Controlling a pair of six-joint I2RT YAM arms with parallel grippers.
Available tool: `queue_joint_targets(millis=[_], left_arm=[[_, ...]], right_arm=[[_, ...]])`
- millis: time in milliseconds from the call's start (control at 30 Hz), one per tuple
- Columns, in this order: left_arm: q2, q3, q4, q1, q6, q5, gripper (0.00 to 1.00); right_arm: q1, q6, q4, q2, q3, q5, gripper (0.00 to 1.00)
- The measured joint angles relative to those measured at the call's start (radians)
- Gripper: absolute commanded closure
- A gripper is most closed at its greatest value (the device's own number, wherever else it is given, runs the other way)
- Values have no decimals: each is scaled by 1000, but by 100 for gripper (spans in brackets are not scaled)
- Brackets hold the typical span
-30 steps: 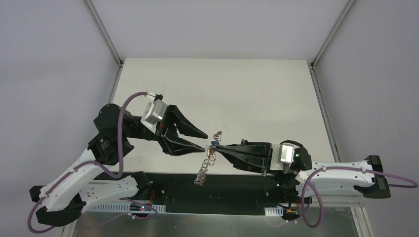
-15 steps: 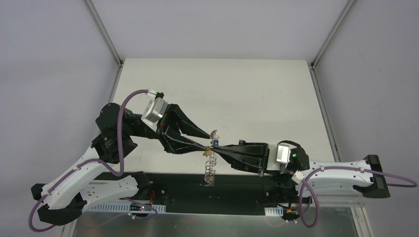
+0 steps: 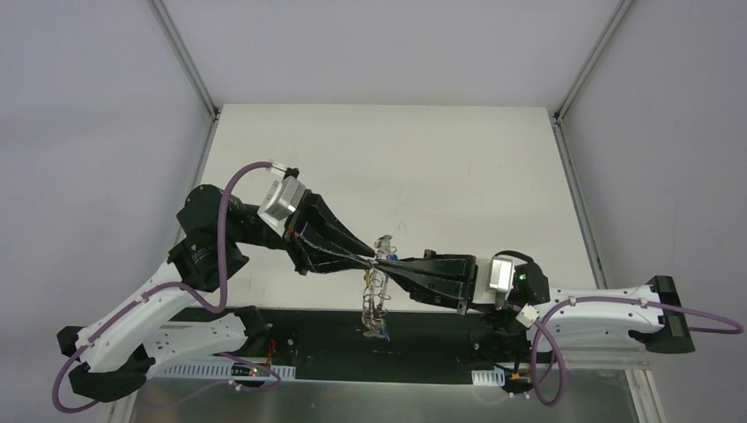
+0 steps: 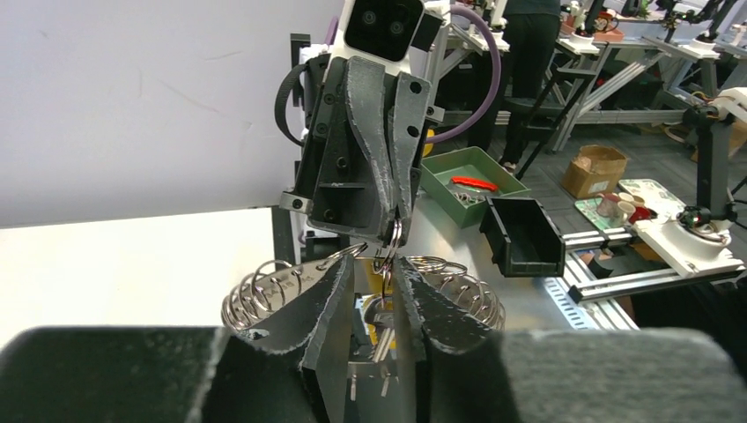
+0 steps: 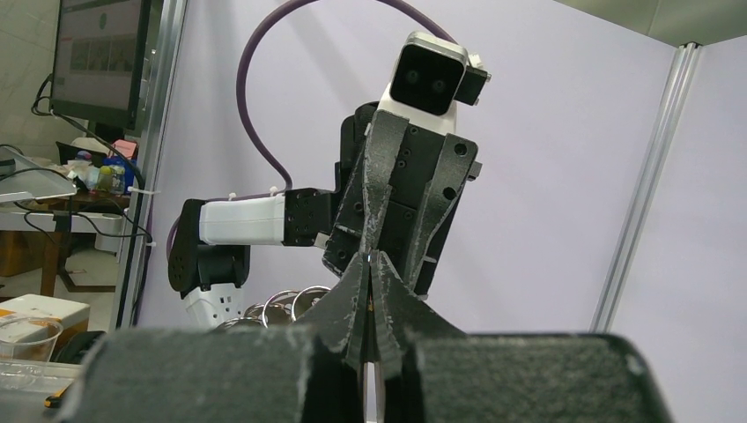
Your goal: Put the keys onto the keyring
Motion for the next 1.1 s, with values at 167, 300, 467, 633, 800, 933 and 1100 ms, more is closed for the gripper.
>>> queue_joint_targets(millis=[167, 300, 467, 633, 800, 933, 1100], left_arm=[[0, -1, 8, 0, -3, 10, 100], [0, -1, 18, 0, -2, 10, 100], [0, -1, 19, 0, -4, 3, 100], [1, -1, -1, 0, -5, -13, 100], [-2, -1, -39, 0, -5, -32, 100], [-8, -1, -69, 0, -1, -51, 100], [-10, 0, -134, 0, 14, -77, 100]], right_arm=[[0, 0, 12, 4, 0, 6, 100], [0, 0, 19, 11, 6, 7, 100], [0, 0, 14, 10, 9, 14, 100], [0, 1, -77, -30, 18, 42, 88], [0, 2, -195, -72, 45, 82, 74], [0, 2, -303, -102, 92, 112, 66], [0, 21, -583, -128, 221, 138, 65]])
